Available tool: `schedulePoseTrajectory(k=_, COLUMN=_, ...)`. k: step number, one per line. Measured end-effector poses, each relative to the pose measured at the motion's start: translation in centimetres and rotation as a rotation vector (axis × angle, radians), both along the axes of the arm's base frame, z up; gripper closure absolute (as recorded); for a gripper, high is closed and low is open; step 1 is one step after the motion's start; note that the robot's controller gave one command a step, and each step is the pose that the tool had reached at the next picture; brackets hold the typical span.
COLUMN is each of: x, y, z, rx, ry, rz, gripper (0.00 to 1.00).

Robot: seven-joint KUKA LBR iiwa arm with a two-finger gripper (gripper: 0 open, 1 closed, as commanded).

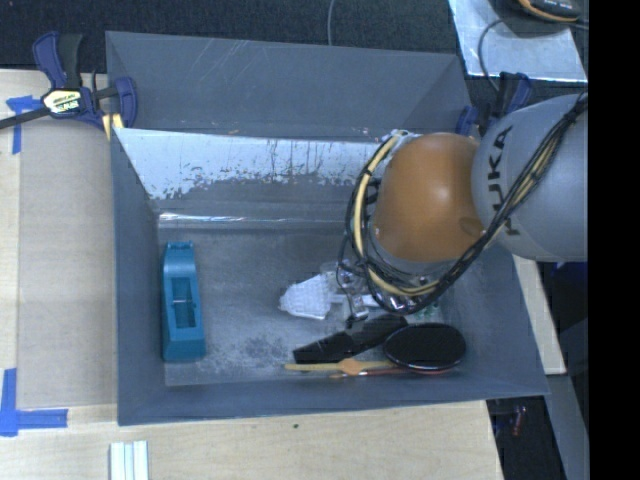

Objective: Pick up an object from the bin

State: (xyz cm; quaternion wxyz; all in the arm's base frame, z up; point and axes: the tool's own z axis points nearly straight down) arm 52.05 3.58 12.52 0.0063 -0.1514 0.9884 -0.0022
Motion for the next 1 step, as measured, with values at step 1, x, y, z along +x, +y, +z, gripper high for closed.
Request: schedulePoseTrajectory(k=1, x=-0.02, y=0.14, z=2.98, rx=-0.002, ry=0.014, rz=-0.002, gripper=1.0)
